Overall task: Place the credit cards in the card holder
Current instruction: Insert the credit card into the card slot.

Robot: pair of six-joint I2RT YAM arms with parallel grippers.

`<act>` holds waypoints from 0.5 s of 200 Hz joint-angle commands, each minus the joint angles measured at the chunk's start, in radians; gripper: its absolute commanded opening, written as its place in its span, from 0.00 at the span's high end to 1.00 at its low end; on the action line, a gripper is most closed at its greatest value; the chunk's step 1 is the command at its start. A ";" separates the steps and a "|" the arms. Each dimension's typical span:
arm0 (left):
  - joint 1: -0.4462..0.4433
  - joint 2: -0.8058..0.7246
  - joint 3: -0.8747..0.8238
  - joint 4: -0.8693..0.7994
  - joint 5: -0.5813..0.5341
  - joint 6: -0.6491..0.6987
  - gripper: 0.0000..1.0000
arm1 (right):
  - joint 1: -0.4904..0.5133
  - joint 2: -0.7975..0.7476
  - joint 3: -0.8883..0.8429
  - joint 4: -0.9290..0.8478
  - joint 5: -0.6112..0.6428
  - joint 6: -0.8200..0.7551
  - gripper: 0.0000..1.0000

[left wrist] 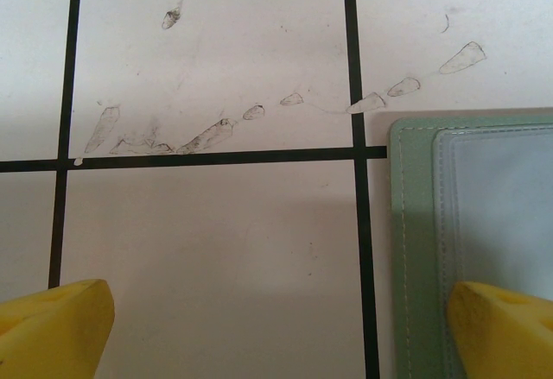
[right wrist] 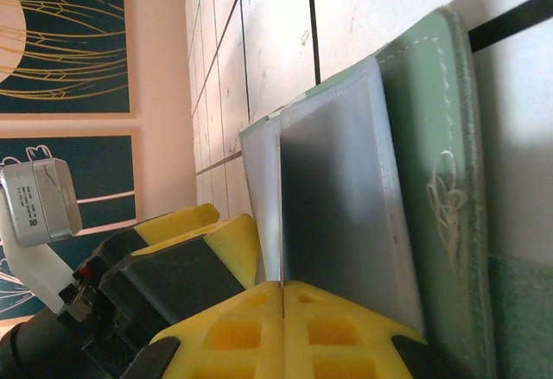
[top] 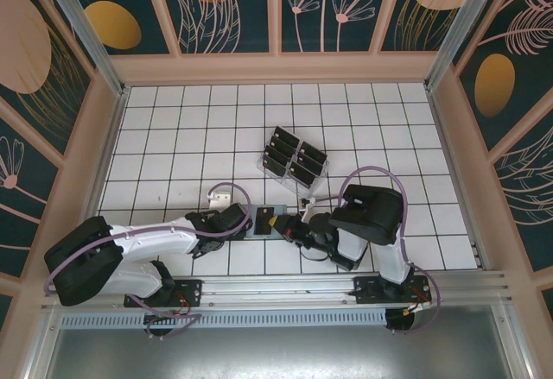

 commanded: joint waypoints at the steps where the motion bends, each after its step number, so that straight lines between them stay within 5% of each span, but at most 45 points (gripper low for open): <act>1: -0.005 -0.001 -0.025 -0.041 -0.015 -0.003 0.02 | 0.004 0.002 0.003 -0.120 0.000 0.006 1.00; 100: -0.005 0.000 -0.025 -0.039 -0.014 -0.003 0.01 | 0.005 0.024 0.034 -0.136 -0.023 0.012 1.00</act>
